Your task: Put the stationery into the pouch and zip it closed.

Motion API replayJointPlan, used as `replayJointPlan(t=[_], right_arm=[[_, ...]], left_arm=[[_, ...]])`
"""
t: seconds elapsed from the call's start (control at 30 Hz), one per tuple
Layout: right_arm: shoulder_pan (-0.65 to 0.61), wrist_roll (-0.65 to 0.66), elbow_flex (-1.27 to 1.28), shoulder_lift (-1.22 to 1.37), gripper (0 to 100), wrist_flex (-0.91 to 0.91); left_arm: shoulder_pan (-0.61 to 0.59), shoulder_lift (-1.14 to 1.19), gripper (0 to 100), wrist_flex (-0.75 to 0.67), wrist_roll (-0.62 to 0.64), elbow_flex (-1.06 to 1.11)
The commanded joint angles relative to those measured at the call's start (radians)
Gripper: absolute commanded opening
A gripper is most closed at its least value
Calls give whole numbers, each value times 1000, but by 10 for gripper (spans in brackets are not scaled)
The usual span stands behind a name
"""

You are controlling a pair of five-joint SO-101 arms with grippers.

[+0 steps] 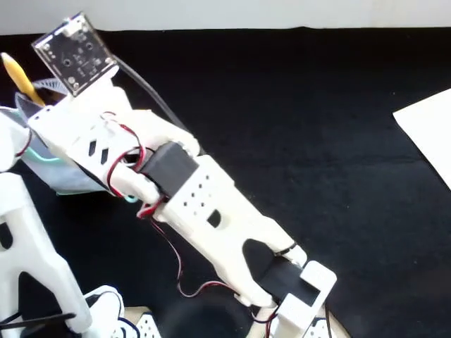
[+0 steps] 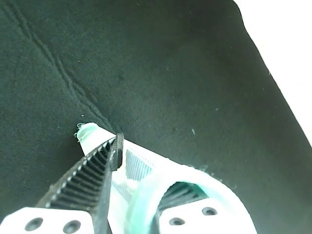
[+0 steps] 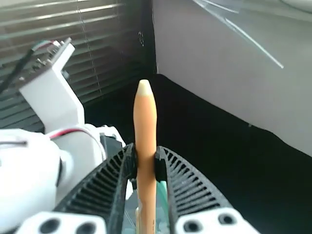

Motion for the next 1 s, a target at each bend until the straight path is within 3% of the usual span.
replayJointPlan(t=[0.0, 0.23, 0.47, 0.97], right_arm=[[41, 8, 74, -8, 7, -74], [59, 11, 127, -10, 26, -117], [51, 8, 88, -15, 276, -31], [73, 8, -196, -15, 276, 225]], left_arm=[[-31, 38, 7, -11, 0, -2], [-30, 39, 7, -11, 0, -1], [-30, 39, 7, -11, 0, 2], [-30, 39, 7, -11, -2, 2]])
